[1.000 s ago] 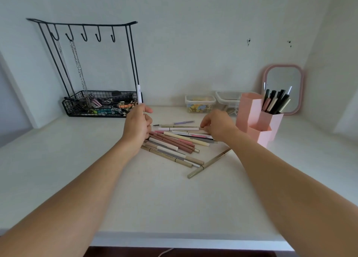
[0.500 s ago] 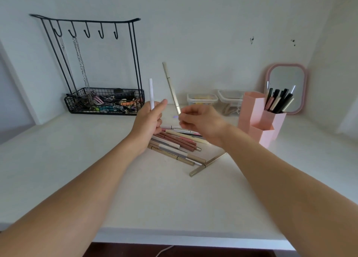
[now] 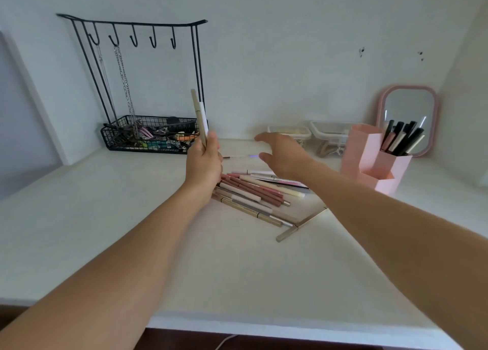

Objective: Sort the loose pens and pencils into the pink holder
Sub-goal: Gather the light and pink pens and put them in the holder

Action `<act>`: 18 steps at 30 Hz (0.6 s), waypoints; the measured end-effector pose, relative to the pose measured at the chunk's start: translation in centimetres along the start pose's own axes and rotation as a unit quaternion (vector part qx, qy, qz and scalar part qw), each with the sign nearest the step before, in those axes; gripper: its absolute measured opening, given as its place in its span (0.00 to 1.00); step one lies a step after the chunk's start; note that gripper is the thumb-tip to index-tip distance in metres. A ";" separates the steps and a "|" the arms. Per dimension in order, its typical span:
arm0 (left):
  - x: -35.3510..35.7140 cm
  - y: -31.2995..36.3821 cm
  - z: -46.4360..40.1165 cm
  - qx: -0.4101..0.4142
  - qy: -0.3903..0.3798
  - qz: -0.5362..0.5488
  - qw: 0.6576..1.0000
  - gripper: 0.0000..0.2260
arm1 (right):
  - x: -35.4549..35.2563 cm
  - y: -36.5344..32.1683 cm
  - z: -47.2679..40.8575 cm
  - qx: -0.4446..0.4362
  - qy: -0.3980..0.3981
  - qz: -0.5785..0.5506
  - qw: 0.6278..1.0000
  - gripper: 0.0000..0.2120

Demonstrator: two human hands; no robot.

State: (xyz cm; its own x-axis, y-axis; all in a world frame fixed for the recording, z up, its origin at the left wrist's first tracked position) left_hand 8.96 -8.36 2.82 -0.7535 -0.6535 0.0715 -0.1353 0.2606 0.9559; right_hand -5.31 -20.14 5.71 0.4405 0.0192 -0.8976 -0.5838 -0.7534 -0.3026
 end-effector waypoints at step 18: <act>2.1 0.3 0.8 -0.032 -0.076 0.111 0.990 0.10 | 0.1 -2.1 4.3 0.090 -0.036 -0.620 0.779 0.04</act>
State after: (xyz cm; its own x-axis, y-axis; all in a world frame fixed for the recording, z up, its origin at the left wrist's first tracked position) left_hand 6.80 -9.11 3.00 -0.8485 -0.4700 0.2433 0.0822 0.3370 0.9379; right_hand -6.91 -15.73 4.86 0.7062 0.6999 0.1067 0.1711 -0.0225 -0.9850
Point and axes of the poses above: each hand's wrist, its own z-axis away from the middle knuckle, its own x-axis out of the palm, y = z × x, the point moved 9 cm from there along -z, towards the middle knuckle, and after that the axes turned 3 degrees about -y, right-handed, at the moved point
